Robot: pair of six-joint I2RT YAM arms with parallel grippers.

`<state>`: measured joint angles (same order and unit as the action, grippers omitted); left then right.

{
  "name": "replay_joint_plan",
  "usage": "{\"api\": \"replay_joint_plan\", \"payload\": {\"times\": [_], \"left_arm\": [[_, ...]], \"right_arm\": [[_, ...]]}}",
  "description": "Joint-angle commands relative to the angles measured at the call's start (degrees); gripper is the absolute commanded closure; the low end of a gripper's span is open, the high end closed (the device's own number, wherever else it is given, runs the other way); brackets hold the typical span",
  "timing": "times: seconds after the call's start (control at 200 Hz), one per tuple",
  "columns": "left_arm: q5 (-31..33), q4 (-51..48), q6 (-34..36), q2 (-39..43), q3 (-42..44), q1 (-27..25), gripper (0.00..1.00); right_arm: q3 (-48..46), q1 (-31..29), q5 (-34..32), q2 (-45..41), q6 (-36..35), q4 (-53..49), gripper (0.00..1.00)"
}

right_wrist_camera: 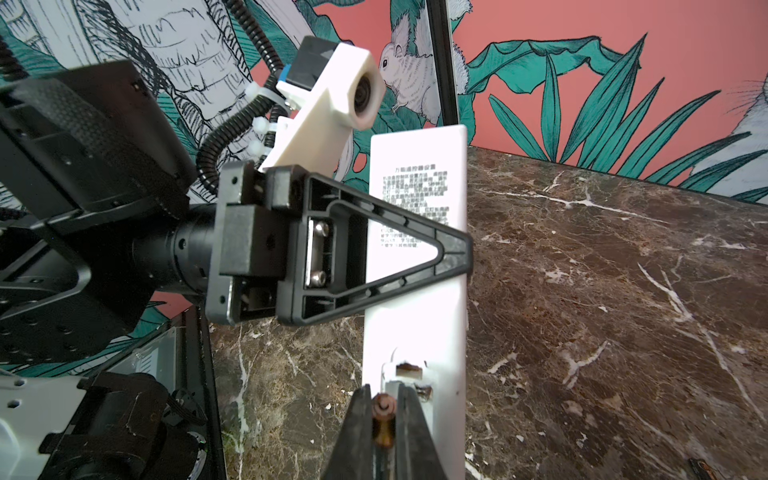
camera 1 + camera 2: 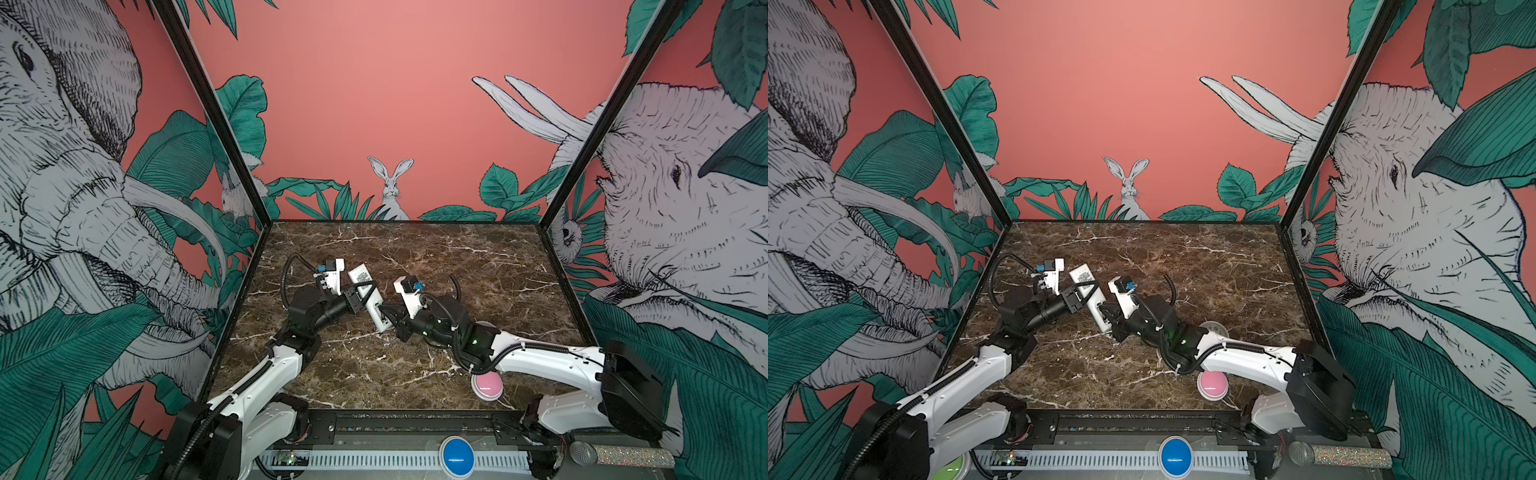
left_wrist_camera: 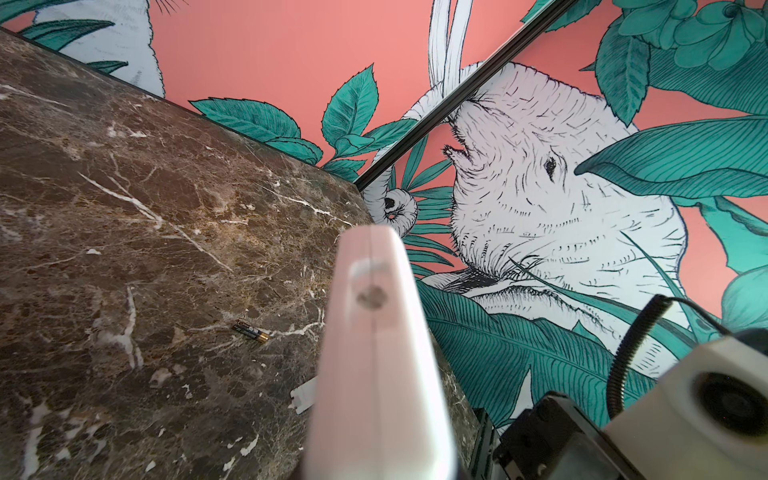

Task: Load the batteries into the remote control
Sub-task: 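Lower the battery into the compartment while the left gripper holds the remote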

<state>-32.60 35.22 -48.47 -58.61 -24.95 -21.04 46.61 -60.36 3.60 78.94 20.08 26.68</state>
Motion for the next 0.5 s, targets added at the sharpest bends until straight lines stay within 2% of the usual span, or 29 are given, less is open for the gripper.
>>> {"api": "replay_joint_plan", "payload": {"times": [0.0, 0.495], "left_arm": [[-1.2, 3.7, -0.6, 0.5, 0.6, 0.2, 1.0], [-1.4, 6.6, -1.5, 1.3, 1.4, 0.3, 1.0]], "right_arm": [[2.1, -0.4, -0.3, 0.8, -1.1, 1.9, 1.0], [2.0, -0.4, -0.4, 2.7, -0.6, 2.0, 1.0]]}}
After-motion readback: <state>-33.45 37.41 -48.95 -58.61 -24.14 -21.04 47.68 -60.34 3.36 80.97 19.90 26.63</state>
